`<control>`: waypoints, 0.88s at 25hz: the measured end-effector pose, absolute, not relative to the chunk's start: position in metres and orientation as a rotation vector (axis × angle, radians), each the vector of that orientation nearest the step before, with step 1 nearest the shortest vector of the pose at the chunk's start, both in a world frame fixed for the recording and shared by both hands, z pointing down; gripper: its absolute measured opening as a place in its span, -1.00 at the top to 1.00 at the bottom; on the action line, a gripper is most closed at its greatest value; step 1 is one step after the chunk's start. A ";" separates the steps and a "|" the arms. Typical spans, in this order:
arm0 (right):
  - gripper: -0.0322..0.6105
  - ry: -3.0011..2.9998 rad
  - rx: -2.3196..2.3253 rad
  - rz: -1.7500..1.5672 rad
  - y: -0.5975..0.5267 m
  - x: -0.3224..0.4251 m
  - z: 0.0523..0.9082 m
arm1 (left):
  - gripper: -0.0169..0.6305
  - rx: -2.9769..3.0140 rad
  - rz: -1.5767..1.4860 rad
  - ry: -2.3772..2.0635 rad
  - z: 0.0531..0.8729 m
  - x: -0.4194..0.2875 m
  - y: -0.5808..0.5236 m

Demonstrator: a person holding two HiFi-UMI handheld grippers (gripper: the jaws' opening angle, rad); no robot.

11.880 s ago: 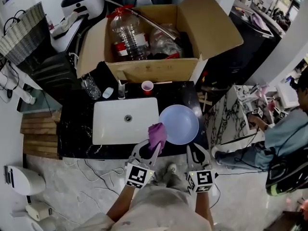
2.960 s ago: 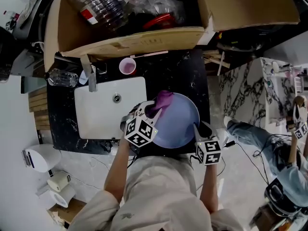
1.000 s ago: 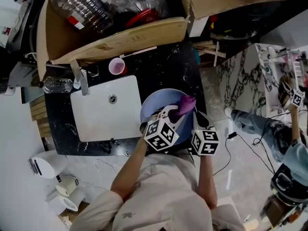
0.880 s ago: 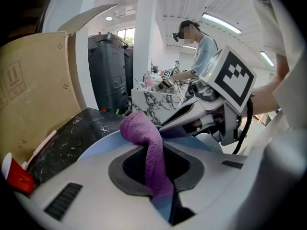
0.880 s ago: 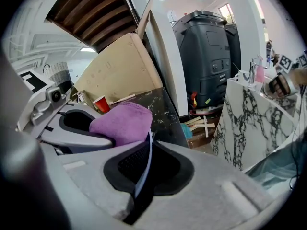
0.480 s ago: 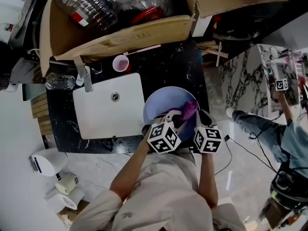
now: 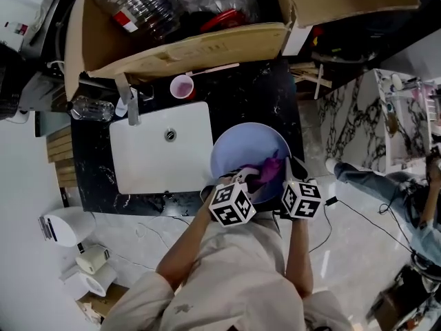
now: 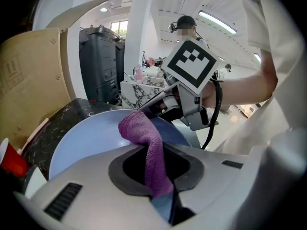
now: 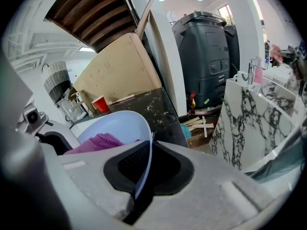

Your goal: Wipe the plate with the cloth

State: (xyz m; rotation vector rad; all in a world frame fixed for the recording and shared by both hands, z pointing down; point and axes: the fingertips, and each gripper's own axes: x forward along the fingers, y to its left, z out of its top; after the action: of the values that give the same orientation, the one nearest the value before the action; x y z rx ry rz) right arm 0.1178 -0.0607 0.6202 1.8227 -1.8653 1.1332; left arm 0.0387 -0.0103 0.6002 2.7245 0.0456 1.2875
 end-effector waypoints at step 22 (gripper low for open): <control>0.83 -1.881 1.795 1.118 -0.061 0.118 0.622 | 0.77 2.642 1.340 -0.191 0.604 -0.023 -0.022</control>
State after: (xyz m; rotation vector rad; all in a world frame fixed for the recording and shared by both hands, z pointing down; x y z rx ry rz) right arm 0.1180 -0.0612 0.6215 1.7945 -1.8811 1.1180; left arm -0.0227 -0.0221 0.6039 2.6418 -0.1908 1.3402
